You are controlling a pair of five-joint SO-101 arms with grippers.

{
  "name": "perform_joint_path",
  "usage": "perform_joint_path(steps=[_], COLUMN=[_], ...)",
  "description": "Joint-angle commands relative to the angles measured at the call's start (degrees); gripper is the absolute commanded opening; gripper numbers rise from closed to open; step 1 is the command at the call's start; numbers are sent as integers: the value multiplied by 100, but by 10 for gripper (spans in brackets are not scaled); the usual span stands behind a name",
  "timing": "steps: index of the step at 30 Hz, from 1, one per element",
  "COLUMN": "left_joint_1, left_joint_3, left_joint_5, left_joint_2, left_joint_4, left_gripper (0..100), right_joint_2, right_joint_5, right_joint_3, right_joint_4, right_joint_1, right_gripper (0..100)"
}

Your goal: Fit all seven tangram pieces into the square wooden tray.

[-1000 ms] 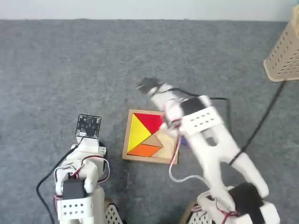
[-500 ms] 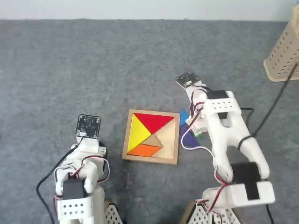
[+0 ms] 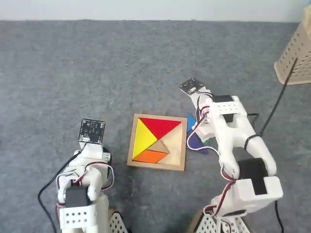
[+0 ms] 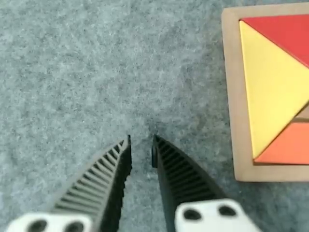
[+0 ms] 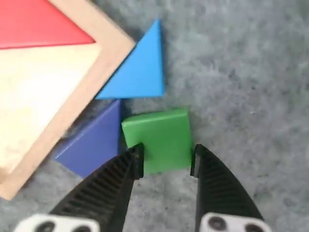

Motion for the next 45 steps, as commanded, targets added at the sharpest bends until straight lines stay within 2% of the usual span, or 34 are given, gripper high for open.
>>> perform_joint_path(steps=[1, 4, 17, 20, 29, 35, 40, 45], left_joint_1=[9, 9, 9, 9, 9, 9, 9, 9], left_joint_3=[-48, -48, -48, -48, -48, -48, -48, -48], left_joint_5=[44, 44, 44, 44, 44, 44, 44, 44], left_joint_2=[-123, -123, -123, -123, -123, -123, -123, -123], left_joint_4=[0, 0, 0, 0, 0, 0, 0, 0], left_gripper=[71, 71, 71, 71, 71, 71, 71, 71], right_joint_2=[101, 92, -611, -479, 119, 110, -391, -1587], right_joint_5=[79, 88, 88, 88, 97, 44, -141, -448], right_joint_3=[-53, -53, 79, 193, 193, 70, -413, -492], right_joint_4=[-66, -40, 242, 145, -92, -48, 541, 989], right_joint_1=[57, 57, -171, -347, -277, -207, 22, -945], right_gripper=[233, 277, 275, 275, 270, 117, 51, 28])
